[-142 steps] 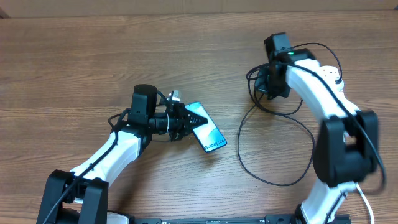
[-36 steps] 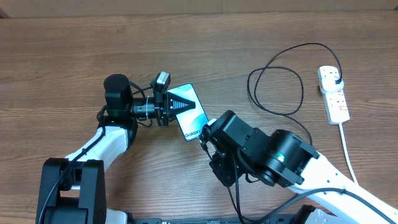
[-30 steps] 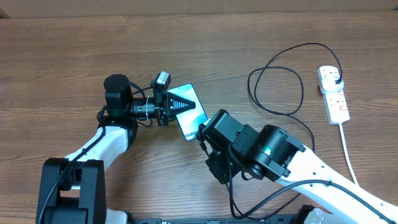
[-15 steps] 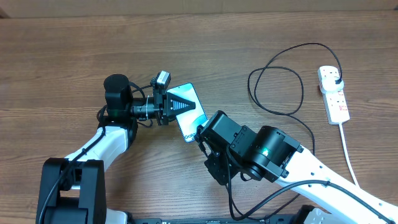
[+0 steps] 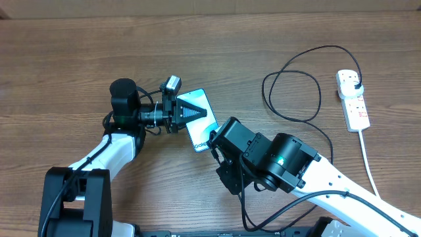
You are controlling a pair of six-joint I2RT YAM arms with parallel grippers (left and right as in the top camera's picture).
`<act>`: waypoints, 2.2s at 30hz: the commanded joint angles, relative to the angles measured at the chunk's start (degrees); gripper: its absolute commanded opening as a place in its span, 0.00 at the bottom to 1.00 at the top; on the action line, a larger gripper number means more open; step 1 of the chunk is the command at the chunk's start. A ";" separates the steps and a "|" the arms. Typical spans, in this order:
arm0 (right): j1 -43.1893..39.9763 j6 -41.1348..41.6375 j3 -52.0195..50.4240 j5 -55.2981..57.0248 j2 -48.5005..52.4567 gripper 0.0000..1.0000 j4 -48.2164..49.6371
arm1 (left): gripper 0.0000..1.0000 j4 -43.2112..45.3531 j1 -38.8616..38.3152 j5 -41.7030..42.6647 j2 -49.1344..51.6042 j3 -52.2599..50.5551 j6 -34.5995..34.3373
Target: Plug charger to phone and switch on socket
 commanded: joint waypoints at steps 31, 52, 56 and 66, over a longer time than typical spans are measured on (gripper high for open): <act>0.28 1.77 -0.13 -1.05 0.61 0.04 1.03 | 0.04 0.48 0.22 1.40 -0.13 0.68 -2.67; 0.28 1.77 -0.13 -1.05 0.61 0.04 2.95 | 0.04 0.46 0.20 2.91 -0.13 0.66 4.11; 0.28 1.77 -0.13 -1.05 0.61 0.04 2.75 | 0.04 0.46 0.20 3.43 -0.13 0.66 2.69; 0.28 1.77 -0.13 1.60 0.61 0.04 6.64 | 0.04 0.50 0.15 4.74 -0.13 0.66 1.86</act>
